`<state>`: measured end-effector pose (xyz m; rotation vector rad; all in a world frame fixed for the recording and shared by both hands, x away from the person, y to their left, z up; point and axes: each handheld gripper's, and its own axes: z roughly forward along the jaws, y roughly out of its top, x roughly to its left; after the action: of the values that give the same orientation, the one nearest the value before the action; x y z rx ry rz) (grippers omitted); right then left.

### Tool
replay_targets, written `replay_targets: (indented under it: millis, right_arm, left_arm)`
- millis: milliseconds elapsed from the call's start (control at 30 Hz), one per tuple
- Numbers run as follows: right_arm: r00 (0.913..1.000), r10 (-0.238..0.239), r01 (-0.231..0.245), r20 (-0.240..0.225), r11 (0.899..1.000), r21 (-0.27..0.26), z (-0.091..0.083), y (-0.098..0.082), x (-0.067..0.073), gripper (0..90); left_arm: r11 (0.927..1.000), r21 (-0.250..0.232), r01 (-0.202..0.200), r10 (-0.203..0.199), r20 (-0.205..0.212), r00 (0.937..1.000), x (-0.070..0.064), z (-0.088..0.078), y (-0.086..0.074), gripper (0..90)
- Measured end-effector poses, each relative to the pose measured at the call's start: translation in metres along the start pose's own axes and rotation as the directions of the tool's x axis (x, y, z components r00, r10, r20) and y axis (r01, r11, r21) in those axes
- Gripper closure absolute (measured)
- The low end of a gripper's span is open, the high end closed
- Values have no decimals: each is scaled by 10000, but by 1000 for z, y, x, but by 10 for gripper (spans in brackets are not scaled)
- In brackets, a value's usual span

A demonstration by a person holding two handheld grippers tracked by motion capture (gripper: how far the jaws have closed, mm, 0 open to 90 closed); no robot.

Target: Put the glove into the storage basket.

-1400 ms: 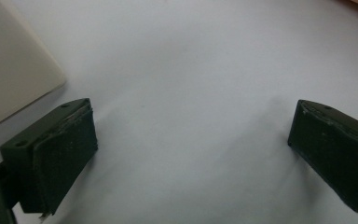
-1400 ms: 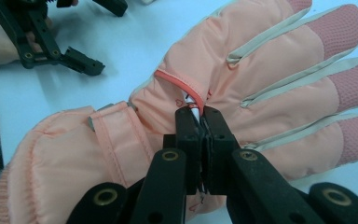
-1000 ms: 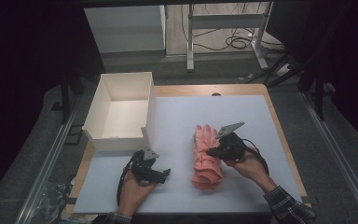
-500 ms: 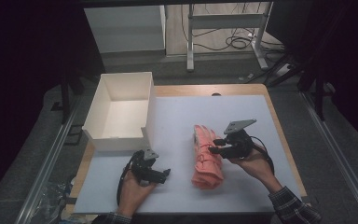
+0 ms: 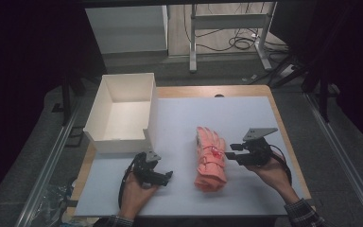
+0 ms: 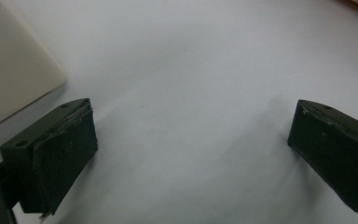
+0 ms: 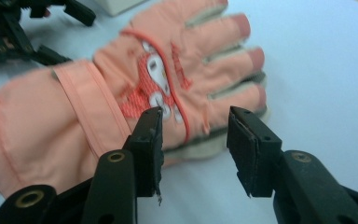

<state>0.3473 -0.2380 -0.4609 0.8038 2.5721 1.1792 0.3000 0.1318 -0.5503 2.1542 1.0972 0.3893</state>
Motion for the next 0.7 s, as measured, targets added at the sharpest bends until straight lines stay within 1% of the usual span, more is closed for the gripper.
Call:
replay_targets:
  millis: [67,167,300,433,533,700]
  right_arm:
    - [10000,61,-61,19,10000,-38,0,-7,0,553]
    - [9999,118,-118,-91,9999,38,0,-17,1,574]
    - [9993,251,-243,-286,9993,275,3,-30,6,702]
    - [9969,384,-350,-687,9981,506,6,-43,13,811]
    - [9945,515,-460,-916,9971,613,9,-51,19,877]
    - [9909,587,-517,-1210,9968,603,11,-61,27,890]
  left_arm:
    - [10000,1,1,-1,1,10000,0,0,0,10]
    - [10000,27,-30,30,4,10000,0,0,0,10]
    - [10000,25,-27,27,6,10000,0,0,0,10]
    - [10000,25,-31,31,2,10000,0,0,0,10]
    - [10000,27,-28,28,7,10000,0,0,0,10]
    - [10000,26,-27,27,6,10000,0,0,0,10]
